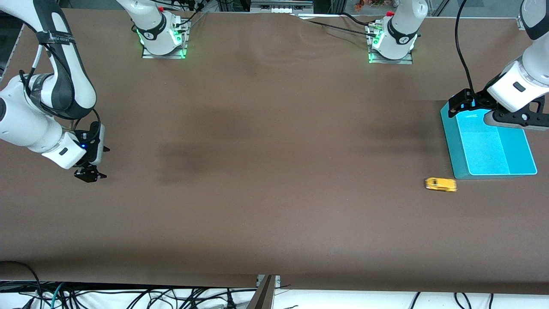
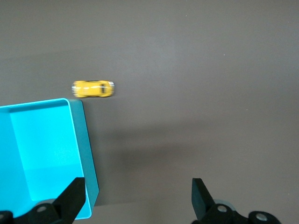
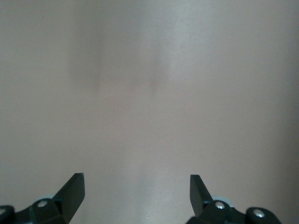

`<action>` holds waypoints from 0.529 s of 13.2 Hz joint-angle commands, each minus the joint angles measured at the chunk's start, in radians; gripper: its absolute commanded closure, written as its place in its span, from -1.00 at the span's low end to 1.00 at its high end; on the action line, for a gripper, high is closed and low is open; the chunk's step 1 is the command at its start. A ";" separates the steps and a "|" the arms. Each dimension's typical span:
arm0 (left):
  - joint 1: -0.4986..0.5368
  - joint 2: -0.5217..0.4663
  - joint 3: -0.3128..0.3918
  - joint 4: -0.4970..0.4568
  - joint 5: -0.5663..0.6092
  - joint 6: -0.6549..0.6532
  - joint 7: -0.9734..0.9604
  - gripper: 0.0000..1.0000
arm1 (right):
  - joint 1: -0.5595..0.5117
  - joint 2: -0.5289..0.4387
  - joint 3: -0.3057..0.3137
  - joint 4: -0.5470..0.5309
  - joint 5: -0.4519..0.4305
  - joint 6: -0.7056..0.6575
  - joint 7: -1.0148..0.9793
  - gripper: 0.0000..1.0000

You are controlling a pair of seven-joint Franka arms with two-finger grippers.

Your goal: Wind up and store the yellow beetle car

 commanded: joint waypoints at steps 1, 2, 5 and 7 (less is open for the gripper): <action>0.005 0.021 -0.003 0.035 -0.011 -0.024 0.008 -1.00 | 0.020 -0.002 0.000 0.044 -0.014 -0.025 0.037 -0.99; 0.005 0.021 -0.003 0.035 -0.010 -0.024 0.008 -1.00 | 0.020 -0.002 0.000 0.045 -0.012 -0.027 0.065 -0.99; 0.005 0.021 -0.003 0.037 -0.011 -0.024 0.008 -1.00 | 0.020 -0.014 -0.001 0.045 -0.001 -0.027 0.111 -0.99; 0.016 0.021 -0.001 0.035 -0.011 -0.024 0.009 -1.00 | 0.020 -0.034 -0.001 0.047 -0.003 -0.048 0.115 -0.99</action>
